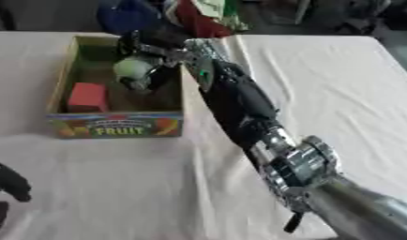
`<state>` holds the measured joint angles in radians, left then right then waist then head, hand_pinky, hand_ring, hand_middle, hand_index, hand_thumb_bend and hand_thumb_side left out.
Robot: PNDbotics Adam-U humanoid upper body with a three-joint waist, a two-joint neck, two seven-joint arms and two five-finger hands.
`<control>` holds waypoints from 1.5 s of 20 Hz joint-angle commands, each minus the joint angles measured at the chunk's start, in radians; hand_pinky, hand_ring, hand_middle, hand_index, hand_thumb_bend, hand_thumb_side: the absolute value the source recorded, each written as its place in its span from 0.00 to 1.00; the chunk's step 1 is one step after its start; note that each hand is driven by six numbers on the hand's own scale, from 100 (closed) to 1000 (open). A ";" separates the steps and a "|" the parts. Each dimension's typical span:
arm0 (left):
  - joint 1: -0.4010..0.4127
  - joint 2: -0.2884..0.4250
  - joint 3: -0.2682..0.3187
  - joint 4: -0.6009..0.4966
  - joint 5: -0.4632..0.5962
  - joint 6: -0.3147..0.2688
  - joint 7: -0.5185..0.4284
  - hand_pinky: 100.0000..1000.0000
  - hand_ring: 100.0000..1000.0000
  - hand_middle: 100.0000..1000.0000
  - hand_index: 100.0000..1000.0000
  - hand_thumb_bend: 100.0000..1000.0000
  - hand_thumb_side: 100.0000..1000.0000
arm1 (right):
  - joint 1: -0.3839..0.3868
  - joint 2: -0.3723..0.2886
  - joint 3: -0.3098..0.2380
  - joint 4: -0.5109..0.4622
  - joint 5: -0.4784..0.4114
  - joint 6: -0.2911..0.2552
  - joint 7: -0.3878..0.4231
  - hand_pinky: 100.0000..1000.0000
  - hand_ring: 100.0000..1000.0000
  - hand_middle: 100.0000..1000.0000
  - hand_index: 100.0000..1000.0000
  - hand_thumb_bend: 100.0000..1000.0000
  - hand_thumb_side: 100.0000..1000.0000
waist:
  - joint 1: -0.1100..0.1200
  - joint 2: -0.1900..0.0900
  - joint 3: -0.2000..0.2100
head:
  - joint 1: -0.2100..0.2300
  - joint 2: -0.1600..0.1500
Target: Pick up objects on the table and place them in the box.
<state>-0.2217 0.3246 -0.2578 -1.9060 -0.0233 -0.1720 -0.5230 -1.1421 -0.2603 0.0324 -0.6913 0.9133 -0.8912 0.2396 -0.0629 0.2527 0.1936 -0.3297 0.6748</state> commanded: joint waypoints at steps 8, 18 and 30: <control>-0.006 0.008 0.007 -0.015 -0.002 -0.003 0.005 0.54 0.54 0.55 0.71 0.00 0.31 | -0.014 -0.055 0.012 -0.062 -0.091 -0.016 -0.001 0.80 0.90 0.92 0.93 0.46 0.59 | 0.014 -0.014 -0.026 | 0.007 -0.016; 0.017 0.011 0.056 -0.017 -0.016 -0.005 0.053 0.54 0.54 0.55 0.71 0.00 0.31 | 0.057 -0.146 0.006 -0.222 -0.242 -0.016 -0.089 0.66 0.77 0.79 0.83 0.14 0.17 | 0.028 -0.024 -0.099 | 0.058 -0.014; 0.065 0.022 0.183 -0.036 -0.034 0.008 0.204 0.54 0.54 0.56 0.72 0.00 0.35 | 0.320 -0.326 -0.058 -0.468 -0.412 0.038 -0.260 0.53 0.59 0.59 0.70 0.00 0.15 | 0.043 -0.034 -0.180 | 0.150 0.000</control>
<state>-0.1537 0.3259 -0.0949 -1.9185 -0.0539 -0.1646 -0.3379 -0.8098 -0.5451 -0.0075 -1.1168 0.5262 -0.8640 0.0001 -0.0205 0.2371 0.0124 -0.1890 0.6689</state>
